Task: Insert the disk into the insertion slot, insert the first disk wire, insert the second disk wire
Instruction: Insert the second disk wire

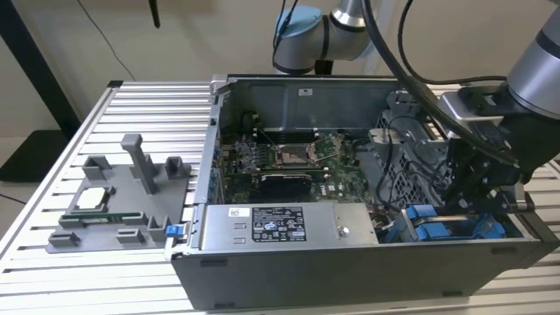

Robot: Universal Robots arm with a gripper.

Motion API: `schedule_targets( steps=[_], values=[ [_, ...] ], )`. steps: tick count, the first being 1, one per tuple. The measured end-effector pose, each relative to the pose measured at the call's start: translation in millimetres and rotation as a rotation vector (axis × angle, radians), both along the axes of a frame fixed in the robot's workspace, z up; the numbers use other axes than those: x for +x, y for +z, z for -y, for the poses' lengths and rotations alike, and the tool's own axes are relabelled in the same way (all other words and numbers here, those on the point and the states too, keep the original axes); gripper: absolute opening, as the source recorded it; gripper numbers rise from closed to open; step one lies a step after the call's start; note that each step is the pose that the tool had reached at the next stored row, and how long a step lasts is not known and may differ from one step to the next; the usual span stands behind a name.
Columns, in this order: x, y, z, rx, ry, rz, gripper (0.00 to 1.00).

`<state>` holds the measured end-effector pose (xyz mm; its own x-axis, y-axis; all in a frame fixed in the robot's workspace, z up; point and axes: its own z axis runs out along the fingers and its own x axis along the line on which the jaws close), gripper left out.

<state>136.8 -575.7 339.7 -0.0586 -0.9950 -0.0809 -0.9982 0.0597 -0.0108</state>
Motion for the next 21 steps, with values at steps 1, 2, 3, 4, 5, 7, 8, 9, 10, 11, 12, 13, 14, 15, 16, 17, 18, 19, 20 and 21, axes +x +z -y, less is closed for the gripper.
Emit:
schedule_targets(
  steps=[1,2,3,4,5,7,8,9,10,11,12,13,14,15,16,17,18,19,20,21],
  values=[
    [0.0,2.8,0.0,-0.0005,0.0,0.0,1.0],
    [0.0,4.9,0.0,-0.0005,0.0,0.0,1.0],
    [0.0,6.2,0.0,-0.0003,0.0,0.0,1.0],
    [0.0,7.2,0.0,-0.0004,0.0,0.0,1.0],
    [0.0,7.9,0.0,-0.0004,0.0,-0.0001,1.0],
    [0.0,9.7,0.0,-0.0006,0.0,-0.0001,1.0],
    [0.0,10.9,0.0,-0.0004,0.0,0.0,1.0],
    [0.0,12.2,0.0,-0.0005,0.0,-0.0001,1.0],
    [0.0,13.6,0.0,-0.0005,0.0,-0.0001,1.0],
    [0.0,15.2,0.0,-0.0005,0.0,0.0,1.0],
    [0.0,16.7,0.0,-0.0005,0.0,-0.0001,1.0],
    [0.0,18.4,0.0,-0.0005,0.0,0.0,1.0],
    [0.0,20.1,0.0,-0.0005,0.0,0.0,1.0],
    [0.0,21.9,0.0,-0.0005,0.0,0.0,1.0],
    [0.0,23.6,0.0,-0.0005,0.0,0.0,1.0],
    [0.0,25.1,0.0,-0.0005,0.0,0.0,1.0],
    [0.0,26.9,0.0,-0.0005,0.0,0.0,1.0],
    [0.0,28.5,0.0,-0.0005,0.0,0.0,1.0],
    [0.0,30.0,0.0,-0.0005,0.0,0.0,1.0],
    [0.0,31.5,0.0,-0.0005,0.0,0.0,1.0]
  ],
)
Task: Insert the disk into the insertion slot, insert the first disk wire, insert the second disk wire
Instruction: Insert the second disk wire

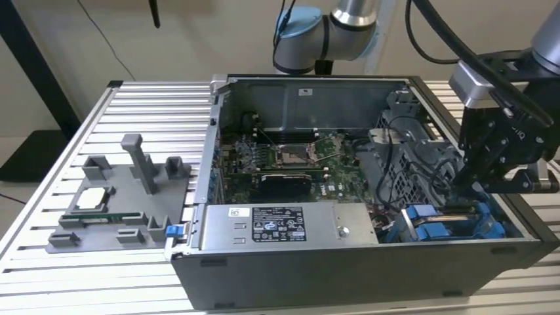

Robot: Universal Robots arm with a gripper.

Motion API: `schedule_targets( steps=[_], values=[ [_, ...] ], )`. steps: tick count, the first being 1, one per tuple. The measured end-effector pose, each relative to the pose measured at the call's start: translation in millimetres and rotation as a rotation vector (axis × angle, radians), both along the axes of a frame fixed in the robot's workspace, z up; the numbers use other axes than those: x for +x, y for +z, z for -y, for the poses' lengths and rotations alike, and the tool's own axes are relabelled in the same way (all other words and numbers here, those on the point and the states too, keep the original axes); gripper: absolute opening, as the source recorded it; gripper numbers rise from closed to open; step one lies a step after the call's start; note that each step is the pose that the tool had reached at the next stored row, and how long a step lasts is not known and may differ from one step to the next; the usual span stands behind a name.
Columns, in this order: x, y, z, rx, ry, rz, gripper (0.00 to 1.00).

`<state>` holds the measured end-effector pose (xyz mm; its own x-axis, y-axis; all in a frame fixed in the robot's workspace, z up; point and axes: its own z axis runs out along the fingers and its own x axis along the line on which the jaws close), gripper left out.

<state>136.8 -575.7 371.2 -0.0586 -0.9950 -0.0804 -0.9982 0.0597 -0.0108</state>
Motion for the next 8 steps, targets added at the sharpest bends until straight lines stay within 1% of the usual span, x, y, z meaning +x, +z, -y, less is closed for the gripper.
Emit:
schedule_targets(
  steps=[2,8],
  values=[
    [0.0,1.6,0.0,0.0002,0.0,0.0,1.0],
    [0.0,2.1,0.0,0.0001,0.0,0.0,1.0]
  ],
)
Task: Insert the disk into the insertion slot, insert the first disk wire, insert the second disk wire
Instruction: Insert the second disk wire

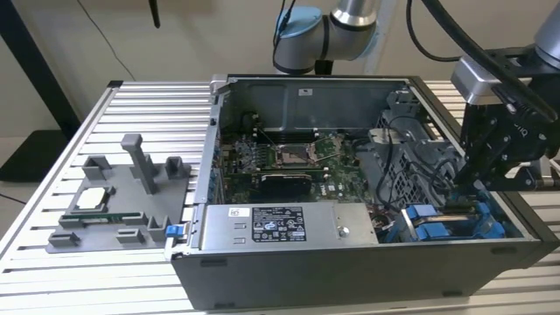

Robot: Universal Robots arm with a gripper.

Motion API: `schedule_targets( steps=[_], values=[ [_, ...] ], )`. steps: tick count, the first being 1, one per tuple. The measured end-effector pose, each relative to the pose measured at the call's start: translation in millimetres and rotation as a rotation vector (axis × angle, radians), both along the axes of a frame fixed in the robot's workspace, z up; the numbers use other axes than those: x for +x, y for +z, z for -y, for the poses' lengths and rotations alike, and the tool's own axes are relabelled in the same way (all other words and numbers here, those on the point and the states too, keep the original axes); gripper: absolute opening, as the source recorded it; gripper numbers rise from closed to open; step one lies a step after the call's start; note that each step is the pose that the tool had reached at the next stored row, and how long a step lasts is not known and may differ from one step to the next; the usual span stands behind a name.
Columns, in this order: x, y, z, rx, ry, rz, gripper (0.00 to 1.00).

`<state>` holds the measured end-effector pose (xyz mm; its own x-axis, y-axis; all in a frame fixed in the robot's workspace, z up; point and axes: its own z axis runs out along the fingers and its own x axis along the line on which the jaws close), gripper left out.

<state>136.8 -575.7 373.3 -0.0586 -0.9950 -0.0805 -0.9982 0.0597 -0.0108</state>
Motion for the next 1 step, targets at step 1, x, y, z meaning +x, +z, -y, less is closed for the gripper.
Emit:
schedule_targets(
  steps=[1],
  values=[
    [0.0,0.0,0.0,0.0,0.0,0.0,1.0]
  ],
)
